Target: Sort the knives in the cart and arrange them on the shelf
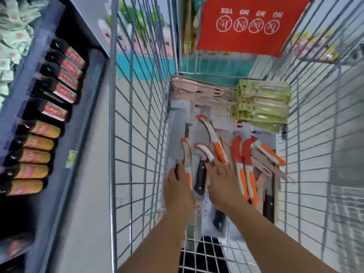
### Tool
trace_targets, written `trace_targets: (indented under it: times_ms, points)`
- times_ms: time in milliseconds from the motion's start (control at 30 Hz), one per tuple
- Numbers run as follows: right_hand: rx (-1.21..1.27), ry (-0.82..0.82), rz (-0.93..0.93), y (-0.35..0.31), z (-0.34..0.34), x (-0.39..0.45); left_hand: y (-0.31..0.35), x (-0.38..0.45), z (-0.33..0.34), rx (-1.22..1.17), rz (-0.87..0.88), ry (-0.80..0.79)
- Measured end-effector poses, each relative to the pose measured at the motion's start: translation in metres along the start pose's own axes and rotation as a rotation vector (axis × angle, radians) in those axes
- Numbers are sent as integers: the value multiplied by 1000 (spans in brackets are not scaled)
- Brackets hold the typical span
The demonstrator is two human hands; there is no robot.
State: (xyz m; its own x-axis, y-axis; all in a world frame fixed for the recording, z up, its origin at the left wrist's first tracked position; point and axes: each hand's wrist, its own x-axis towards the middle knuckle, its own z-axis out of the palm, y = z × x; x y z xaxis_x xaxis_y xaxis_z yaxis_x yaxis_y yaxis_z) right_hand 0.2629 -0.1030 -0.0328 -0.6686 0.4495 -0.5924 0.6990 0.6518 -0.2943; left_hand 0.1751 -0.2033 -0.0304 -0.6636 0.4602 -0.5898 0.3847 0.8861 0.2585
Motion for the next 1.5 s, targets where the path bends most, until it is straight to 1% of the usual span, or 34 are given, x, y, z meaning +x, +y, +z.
trace_targets:
  times_ms: [33, 167, 233, 400, 500, 533, 633, 733, 833, 900, 967, 1033, 1100, 1200, 1267, 1367, 1500]
  points:
    - [12, 13, 10, 0, 2, -3, 0, -2, -1, -20, -20, 3]
    - [120, 76, 87, 0, 4, -12, 1, -5, -1, -107, -195, -25]
    - [125, 104, 91, 3, 7, -15, -1, -5, 0, -128, -247, -42]
    - [84, 106, 115, 1, 9, -19, -8, -3, -3, -132, -236, -67]
    - [37, 217, 107, -10, 12, -19, -12, -3, -5, -113, -232, -80]
    - [41, 221, 90, -15, 13, -17, -12, -3, -6, -94, -234, -79]
    - [129, 142, 102, -29, 17, -8, -10, -3, -7, -74, -236, -58]
    - [165, 165, 149, -34, 17, -2, -8, -4, -6, -134, -190, -36]
    - [155, 213, 88, -35, 17, -1, -8, -5, -5, -177, -163, -6]
    - [154, 173, 5, -34, 19, -4, -12, -6, -6, -189, -168, -22]
    - [104, 94, -103, -26, 22, -11, -17, -7, -8, -163, -159, -55]
    - [13, 24, -222, -15, 23, -20, -19, -8, -11, -145, -137, -56]
    - [-124, 25, -316, -6, 25, -29, -17, -12, -12, -116, -109, -58]
    - [-248, 84, -308, -4, 34, -34, -17, -21, -7, -59, -58, -89]
    - [-280, 143, -278, -8, 41, -32, -20, -26, -5, -48, -37, -135]
    - [-222, 143, -250, -14, 41, -35, -26, -30, -6, 13, 8, -181]
    - [137, -5, -176, -2, 31, -34, -28, -31, -10, 90, 25, -222]
